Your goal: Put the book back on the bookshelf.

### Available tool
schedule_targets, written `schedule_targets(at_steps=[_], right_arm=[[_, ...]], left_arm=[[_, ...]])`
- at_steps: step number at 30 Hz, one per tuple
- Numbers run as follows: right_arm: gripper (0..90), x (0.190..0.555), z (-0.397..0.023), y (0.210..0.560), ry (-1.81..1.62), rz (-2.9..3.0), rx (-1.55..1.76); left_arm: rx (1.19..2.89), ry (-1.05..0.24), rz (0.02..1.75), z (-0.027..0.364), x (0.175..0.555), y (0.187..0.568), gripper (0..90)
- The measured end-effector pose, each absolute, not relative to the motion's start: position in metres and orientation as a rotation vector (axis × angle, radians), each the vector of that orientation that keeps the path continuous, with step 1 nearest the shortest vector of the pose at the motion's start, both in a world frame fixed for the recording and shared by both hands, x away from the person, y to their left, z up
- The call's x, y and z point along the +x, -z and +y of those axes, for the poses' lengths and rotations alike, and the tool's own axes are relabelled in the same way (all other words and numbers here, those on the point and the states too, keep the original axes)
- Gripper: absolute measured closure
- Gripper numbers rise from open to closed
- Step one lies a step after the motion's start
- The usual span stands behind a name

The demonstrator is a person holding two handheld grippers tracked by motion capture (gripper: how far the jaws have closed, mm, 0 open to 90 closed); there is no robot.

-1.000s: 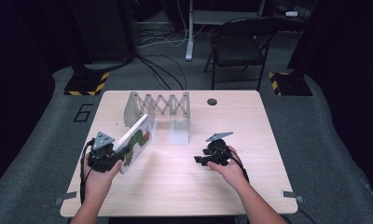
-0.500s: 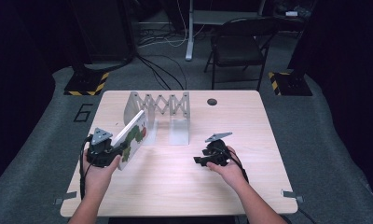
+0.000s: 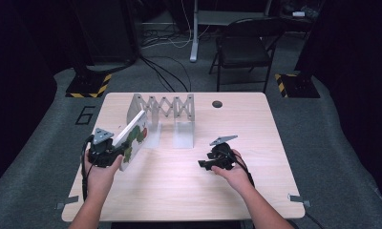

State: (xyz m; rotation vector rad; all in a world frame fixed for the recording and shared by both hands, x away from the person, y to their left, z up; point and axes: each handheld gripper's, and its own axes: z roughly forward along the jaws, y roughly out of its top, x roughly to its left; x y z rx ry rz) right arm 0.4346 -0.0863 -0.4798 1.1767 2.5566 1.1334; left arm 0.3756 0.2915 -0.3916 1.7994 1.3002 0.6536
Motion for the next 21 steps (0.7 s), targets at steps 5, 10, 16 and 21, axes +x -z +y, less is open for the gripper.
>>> schedule_targets(at_steps=[5,10,16,21], right_arm=[[43.9,0.435,-0.087,0.48,-1.136,2.556,1.178],[43.9,0.435,-0.087,0.48,-1.136,2.556,1.18],[43.9,0.435,-0.087,0.48,-1.136,2.558,1.177],[43.9,0.435,-0.087,0.48,-1.137,2.557,1.18]], left_arm=[[1.794,-0.66,1.305,0.289,0.38,0.391,75.7],[1.79,-0.66,1.311,0.286,0.385,0.391,75.7],[1.783,-0.666,1.33,0.286,0.392,0.393,75.7],[1.776,-0.68,1.348,0.285,0.399,0.397,75.7]])
